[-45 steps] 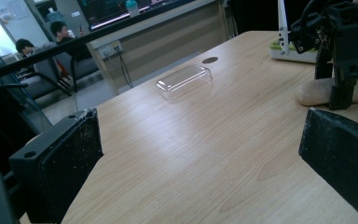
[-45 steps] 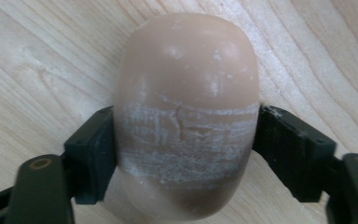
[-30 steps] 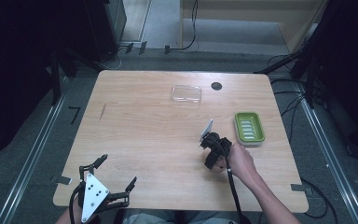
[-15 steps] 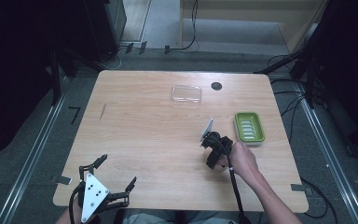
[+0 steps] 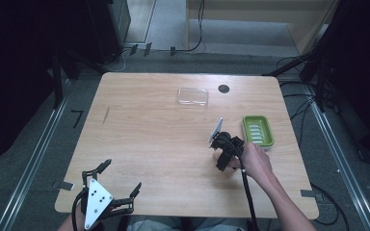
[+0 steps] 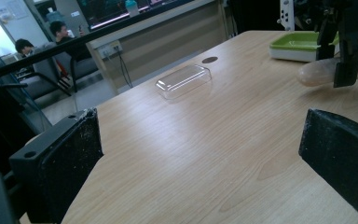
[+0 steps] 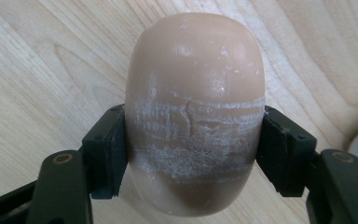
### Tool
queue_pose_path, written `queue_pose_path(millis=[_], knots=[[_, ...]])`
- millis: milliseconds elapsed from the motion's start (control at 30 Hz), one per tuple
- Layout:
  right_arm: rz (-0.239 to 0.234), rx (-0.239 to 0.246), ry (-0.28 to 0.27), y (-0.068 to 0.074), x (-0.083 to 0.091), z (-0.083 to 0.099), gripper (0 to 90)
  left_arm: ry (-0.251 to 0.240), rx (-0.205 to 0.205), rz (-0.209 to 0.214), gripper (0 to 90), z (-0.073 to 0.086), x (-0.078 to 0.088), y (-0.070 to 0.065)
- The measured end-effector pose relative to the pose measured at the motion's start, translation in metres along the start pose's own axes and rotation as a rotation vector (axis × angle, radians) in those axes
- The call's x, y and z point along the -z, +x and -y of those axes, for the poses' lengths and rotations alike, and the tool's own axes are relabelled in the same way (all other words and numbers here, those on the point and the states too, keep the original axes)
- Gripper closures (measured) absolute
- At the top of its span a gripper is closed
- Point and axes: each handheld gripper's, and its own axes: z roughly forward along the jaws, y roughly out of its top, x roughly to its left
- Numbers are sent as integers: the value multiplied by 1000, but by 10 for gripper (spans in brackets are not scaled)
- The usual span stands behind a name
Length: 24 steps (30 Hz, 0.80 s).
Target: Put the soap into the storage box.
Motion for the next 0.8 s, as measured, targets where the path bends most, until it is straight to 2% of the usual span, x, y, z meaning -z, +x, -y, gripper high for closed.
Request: queue_pose_path(millis=[633,800], knots=[[7,20,-6,-7,14,-1,337,-1,2,-4,0,0,0,0],[12,12,-14,-9,19,-1,338,-2,3,-4,0,0,0,0]])
